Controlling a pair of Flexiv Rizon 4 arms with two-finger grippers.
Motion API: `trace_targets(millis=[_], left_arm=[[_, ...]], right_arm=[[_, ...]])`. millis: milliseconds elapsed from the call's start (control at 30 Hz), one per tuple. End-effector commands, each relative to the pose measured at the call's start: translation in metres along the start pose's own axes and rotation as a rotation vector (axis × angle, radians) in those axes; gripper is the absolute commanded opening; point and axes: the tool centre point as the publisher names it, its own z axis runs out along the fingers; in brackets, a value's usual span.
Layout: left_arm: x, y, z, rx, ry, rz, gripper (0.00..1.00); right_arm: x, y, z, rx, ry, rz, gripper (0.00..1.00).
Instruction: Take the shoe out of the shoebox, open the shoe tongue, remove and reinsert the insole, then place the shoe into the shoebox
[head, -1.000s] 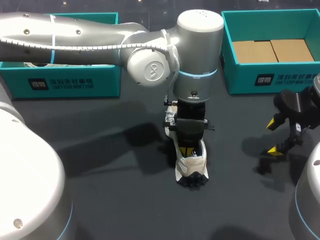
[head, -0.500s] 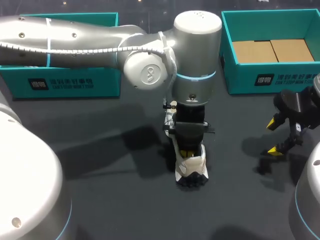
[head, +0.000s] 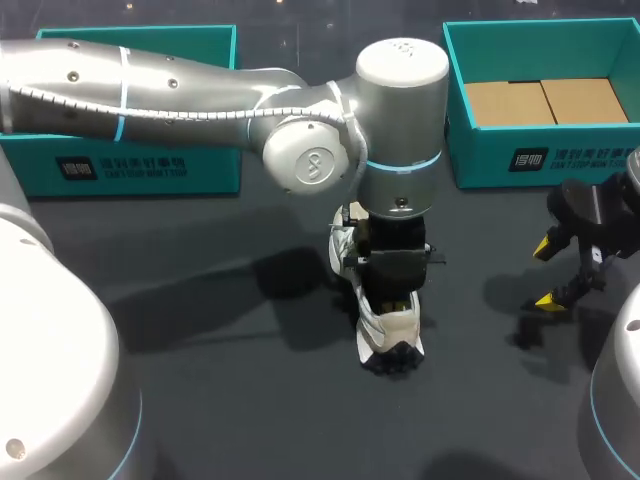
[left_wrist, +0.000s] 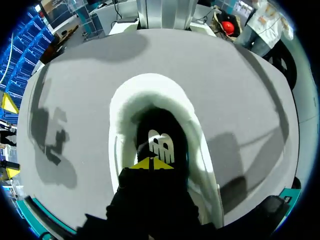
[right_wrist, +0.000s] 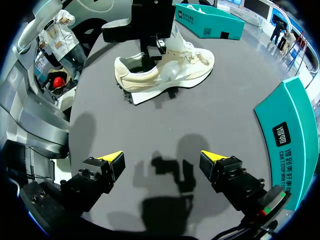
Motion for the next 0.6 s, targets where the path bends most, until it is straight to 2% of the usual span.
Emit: trace_targets(millis=[33,167,333,433,600], left_arm=[[0.011,-0.015,-0.018,-0.016,-0.029,0.019,0.00],[0.010,-0.024,-0.010,-0.028,-0.017,0.029,0.00],[0.009,-0.026,0.009,0.022,0.024,0.017,0.00],[0.010,-0.026,0.023,-0.005,0.055,0.004,0.00],[0.015,-0.011,0.037,-0.063,0.096,-0.047,0.00]], right_arm=[[0.002,-0.001,0.000,0.000,-0.003,-0.001,1.00],[0.002,-0.001,0.000,0.000,-0.003,-0.001,1.00],[0.002,-0.001,0.000,0.000,-0.003,-0.001,1.00],[0.002,-0.001,0.000,0.000,-0.003,-0.001,1.00],[0.002,-0.001,0.000,0.000,-0.003,-0.001,1.00]])
